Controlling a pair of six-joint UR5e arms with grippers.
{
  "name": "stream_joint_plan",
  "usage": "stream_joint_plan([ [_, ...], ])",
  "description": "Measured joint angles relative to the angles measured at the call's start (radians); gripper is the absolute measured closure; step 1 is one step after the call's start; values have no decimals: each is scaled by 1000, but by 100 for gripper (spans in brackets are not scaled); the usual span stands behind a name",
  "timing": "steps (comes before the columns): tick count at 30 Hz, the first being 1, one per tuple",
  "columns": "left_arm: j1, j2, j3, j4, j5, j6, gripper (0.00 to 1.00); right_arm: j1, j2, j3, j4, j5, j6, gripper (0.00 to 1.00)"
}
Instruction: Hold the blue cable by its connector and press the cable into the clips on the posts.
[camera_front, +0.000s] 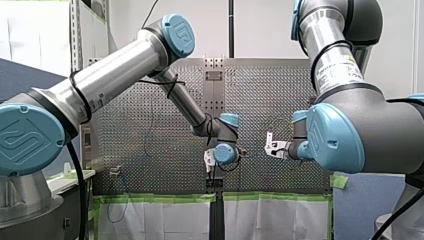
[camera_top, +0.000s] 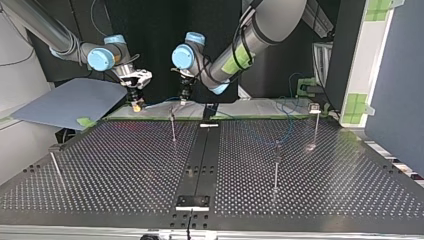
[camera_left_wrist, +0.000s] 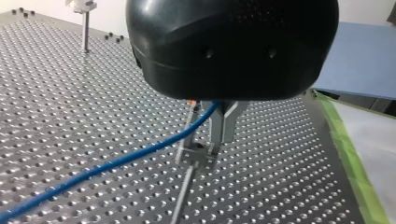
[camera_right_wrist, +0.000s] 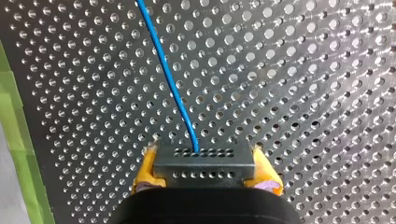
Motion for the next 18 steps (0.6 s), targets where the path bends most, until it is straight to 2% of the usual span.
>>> stream_joint_plan([
  [10,5,-13,1,-1,18,0,100,-10,0,0,0,-7,2,100],
  [18,6,-13,4,-5,27,0,100,-27,1,0,-13,-25,19,100],
])
